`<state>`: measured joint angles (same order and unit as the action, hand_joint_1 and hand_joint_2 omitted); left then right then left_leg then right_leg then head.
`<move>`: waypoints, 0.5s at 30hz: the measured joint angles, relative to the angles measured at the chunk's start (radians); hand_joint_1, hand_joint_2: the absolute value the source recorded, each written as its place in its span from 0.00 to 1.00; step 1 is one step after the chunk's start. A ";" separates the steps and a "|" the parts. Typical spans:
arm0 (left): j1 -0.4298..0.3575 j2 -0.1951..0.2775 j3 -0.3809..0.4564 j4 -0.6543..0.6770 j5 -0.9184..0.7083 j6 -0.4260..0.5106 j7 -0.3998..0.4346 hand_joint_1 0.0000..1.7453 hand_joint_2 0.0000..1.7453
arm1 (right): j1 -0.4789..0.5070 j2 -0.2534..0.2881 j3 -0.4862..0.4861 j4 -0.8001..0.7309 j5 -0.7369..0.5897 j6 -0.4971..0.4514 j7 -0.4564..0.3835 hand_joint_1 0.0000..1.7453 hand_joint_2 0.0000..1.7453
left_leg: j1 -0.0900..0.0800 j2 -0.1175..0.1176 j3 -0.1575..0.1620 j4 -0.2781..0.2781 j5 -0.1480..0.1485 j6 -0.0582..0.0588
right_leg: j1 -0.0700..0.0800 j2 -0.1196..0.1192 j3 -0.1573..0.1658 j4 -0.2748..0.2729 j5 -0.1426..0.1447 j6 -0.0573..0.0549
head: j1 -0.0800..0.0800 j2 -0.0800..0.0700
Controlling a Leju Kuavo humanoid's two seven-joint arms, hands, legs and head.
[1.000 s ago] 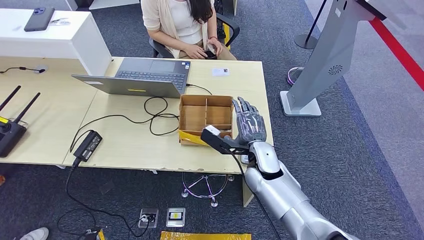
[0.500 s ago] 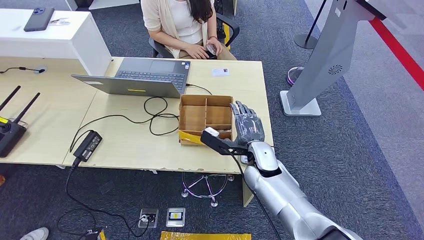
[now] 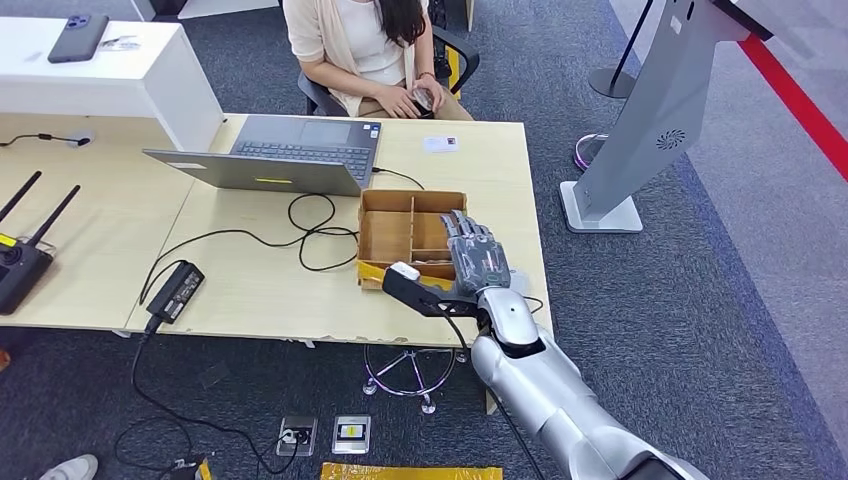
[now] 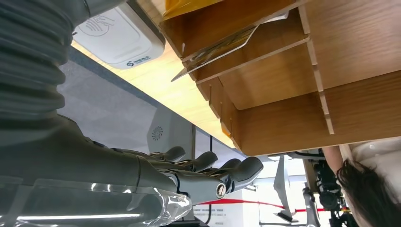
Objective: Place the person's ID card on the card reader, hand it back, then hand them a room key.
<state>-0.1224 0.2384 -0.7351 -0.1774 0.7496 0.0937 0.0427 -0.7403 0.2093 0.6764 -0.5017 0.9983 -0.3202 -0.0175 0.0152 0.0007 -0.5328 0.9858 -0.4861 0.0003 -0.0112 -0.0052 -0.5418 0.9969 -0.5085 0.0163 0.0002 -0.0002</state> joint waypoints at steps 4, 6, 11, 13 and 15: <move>0.000 0.000 0.000 0.000 0.003 0.002 0.000 0.00 0.00 | -0.005 0.010 0.000 0.011 0.000 0.000 0.000 0.00 1.00 | 0.000 0.000 0.000 0.000 0.000 0.000 | 0.000 0.000 0.000 0.000 0.000 0.000 | 0.000 0.000; 0.000 0.000 0.000 0.000 0.004 0.004 0.000 0.00 0.00 | -0.009 0.012 0.000 0.018 0.000 -0.001 0.000 0.00 1.00 | 0.000 0.000 0.000 0.000 0.000 0.000 | 0.000 0.000 0.000 0.000 0.000 0.000 | 0.000 0.000; 0.000 0.000 0.000 0.000 0.005 0.004 0.000 0.00 0.00 | -0.019 0.014 0.000 0.032 -0.002 -0.001 -0.001 0.00 1.00 | 0.000 0.000 0.000 0.000 0.000 0.000 | 0.000 0.000 0.000 0.000 0.000 0.000 | 0.000 0.000; 0.000 0.000 0.000 0.000 0.005 0.003 0.000 0.00 0.00 | -0.021 0.014 0.000 0.038 -0.002 0.000 -0.001 0.00 1.00 | 0.000 0.000 0.000 0.000 0.000 0.000 | 0.000 0.000 0.000 0.000 0.000 0.000 | 0.000 0.000; 0.000 0.000 0.000 0.000 0.005 0.003 0.000 0.00 0.00 | -0.023 0.014 0.000 0.044 -0.002 0.000 0.001 0.00 1.00 | 0.000 0.000 0.000 0.000 0.000 0.000 | 0.000 0.000 0.000 0.000 0.000 0.000 | 0.000 0.000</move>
<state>-0.1224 0.2388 -0.7351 -0.1774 0.7546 0.0963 0.0427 -0.7628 0.2234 0.6764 -0.4580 0.9965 -0.3199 -0.0162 0.0151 0.0007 -0.5328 0.9858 -0.4861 0.0003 -0.0113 -0.0051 -0.5418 0.9968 -0.5085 0.0163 0.0002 -0.0002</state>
